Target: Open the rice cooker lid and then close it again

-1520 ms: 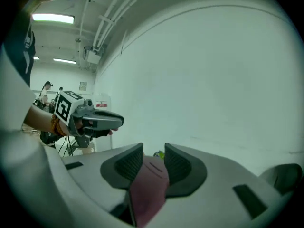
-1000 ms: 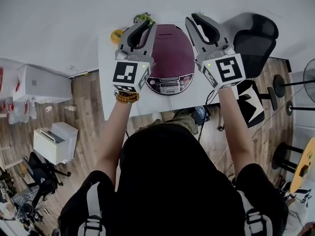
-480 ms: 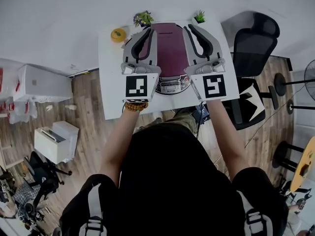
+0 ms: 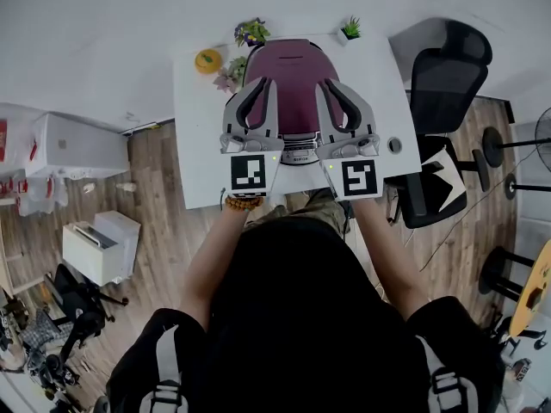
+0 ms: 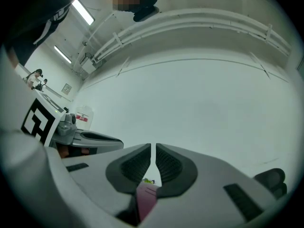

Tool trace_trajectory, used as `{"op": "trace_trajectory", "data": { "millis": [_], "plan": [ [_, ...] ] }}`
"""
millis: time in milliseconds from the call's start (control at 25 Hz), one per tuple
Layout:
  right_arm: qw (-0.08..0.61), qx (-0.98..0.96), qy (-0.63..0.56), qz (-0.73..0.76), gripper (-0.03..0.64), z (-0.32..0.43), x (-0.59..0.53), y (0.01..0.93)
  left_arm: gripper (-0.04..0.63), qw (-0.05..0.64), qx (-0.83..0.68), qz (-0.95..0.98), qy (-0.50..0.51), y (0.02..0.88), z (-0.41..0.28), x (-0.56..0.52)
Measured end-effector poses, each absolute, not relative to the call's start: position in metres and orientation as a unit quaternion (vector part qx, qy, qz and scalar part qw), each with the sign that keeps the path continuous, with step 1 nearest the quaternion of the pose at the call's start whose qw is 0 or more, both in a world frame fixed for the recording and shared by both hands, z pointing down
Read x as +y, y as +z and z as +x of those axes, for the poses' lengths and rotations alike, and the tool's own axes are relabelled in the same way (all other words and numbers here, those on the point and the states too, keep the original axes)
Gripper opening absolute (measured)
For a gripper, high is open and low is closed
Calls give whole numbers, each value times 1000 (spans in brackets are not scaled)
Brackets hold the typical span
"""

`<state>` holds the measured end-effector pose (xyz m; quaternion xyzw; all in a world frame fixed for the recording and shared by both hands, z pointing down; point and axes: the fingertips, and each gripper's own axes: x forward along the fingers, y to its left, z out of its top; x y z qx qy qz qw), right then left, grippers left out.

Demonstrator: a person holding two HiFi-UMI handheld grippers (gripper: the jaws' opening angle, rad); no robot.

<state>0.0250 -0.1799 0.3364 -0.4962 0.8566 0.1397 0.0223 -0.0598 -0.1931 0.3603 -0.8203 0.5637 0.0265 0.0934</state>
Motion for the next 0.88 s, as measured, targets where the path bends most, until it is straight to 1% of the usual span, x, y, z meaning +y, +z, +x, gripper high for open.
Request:
{"op": "trace_trajectory", "data": {
  "millis": [280,880],
  "plan": [
    [8,854,120,-506,49,31,-166,364,38,75,564,-823,-7,390,-58,-178],
    [-24,872,96,-479,43,11,-137,411,38,54,560,-827,-14,425,-53,-151]
  ]
}}
